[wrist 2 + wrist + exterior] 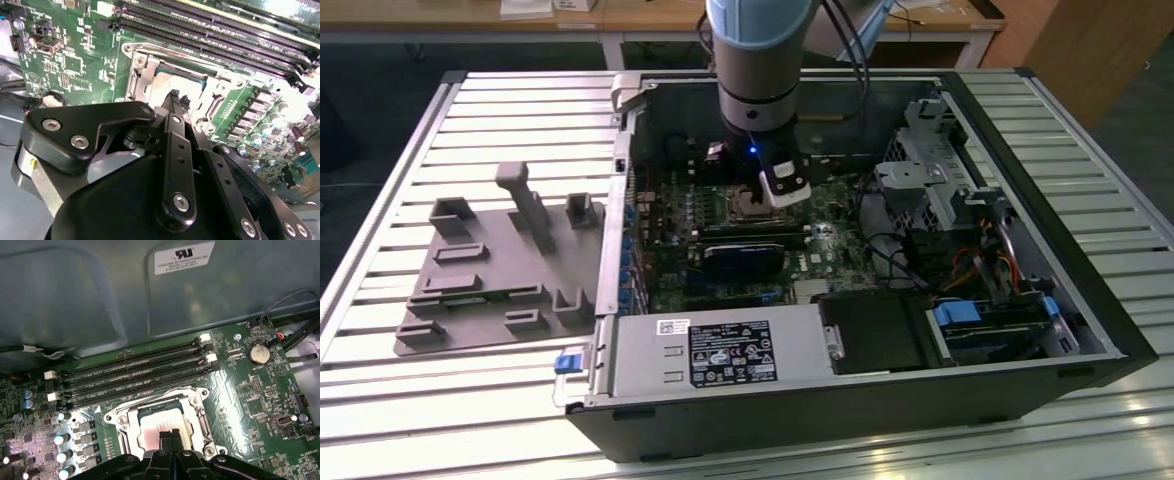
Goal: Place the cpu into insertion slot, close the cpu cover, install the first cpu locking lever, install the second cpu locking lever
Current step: 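Install the second cpu locking lever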
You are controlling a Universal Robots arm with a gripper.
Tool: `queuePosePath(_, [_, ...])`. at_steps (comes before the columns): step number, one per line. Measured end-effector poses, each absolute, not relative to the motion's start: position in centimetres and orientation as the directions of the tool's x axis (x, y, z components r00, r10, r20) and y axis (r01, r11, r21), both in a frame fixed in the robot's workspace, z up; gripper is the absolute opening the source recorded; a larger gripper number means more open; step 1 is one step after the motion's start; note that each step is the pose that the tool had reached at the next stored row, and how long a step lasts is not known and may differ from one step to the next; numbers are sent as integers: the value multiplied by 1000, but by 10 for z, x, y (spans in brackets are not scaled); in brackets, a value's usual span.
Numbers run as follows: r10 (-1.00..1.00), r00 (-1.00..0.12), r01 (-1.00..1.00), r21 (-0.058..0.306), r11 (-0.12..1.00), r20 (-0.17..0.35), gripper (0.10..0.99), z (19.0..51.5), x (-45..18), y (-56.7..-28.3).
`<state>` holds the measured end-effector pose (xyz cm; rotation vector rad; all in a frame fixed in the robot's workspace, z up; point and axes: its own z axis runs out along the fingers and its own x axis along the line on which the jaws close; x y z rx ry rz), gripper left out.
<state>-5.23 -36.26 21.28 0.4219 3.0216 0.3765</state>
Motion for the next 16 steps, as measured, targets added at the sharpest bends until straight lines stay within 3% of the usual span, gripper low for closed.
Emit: queuePosePath(16, [278,-960,261,246,933,-34,102,230,-52,-362])
